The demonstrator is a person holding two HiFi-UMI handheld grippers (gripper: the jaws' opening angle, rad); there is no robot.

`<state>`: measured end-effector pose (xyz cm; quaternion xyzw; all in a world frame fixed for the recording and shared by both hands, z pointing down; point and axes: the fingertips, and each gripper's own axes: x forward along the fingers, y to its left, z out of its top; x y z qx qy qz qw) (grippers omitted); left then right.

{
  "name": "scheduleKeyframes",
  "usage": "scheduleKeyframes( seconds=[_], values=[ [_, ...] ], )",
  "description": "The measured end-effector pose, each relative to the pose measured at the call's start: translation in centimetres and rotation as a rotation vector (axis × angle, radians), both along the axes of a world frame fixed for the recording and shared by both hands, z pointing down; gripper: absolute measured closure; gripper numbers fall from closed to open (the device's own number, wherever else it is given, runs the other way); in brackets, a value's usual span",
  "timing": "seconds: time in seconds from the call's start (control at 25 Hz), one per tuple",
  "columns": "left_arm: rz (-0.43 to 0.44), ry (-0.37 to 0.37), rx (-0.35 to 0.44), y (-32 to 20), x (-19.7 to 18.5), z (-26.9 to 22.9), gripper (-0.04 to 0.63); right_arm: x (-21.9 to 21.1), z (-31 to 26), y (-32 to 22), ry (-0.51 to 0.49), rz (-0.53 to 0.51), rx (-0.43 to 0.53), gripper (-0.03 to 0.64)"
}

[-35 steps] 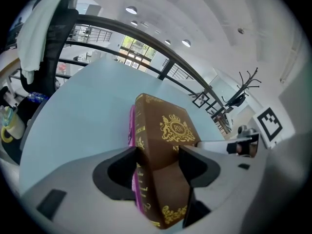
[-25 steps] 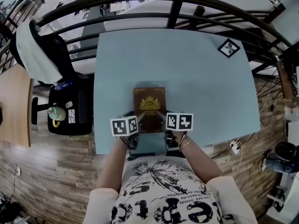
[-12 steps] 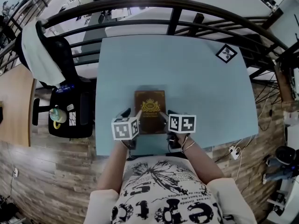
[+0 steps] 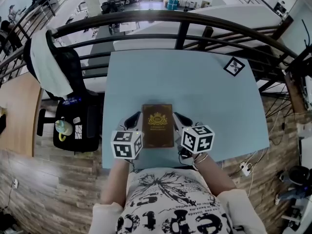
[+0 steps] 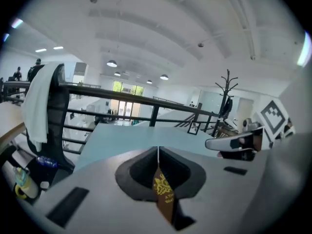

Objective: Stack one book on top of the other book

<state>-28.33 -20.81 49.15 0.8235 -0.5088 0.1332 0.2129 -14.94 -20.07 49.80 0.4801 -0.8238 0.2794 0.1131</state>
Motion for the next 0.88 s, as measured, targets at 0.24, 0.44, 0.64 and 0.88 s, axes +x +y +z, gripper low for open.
scheduleKeyframes(
  seconds=[0.24, 0.44, 0.64, 0.88],
  values=[
    [0.040, 0.001, 0.327, 0.5, 0.5, -7.8, 0.583, -0.6, -6.6, -0.1, 0.072, -0.049, 0.325, 0.624],
    [0.071, 0.044, 0.511, 1.8, 0.5, -13.4, 0.583, -1.1, -11.0, 1.2, 0.115, -0.084, 0.529, 0.624],
    [0.063, 0.031, 0.603, 2.8, -0.2, -16.0, 0.583, -1.2, -13.3, 2.3, 0.098, -0.102, 0.625, 0.624],
    [0.058, 0.048, 0.584, 3.1, -0.4, -15.8, 0.583, -0.7, -12.8, 2.6, 0.099, -0.092, 0.602, 0.626]
  ],
)
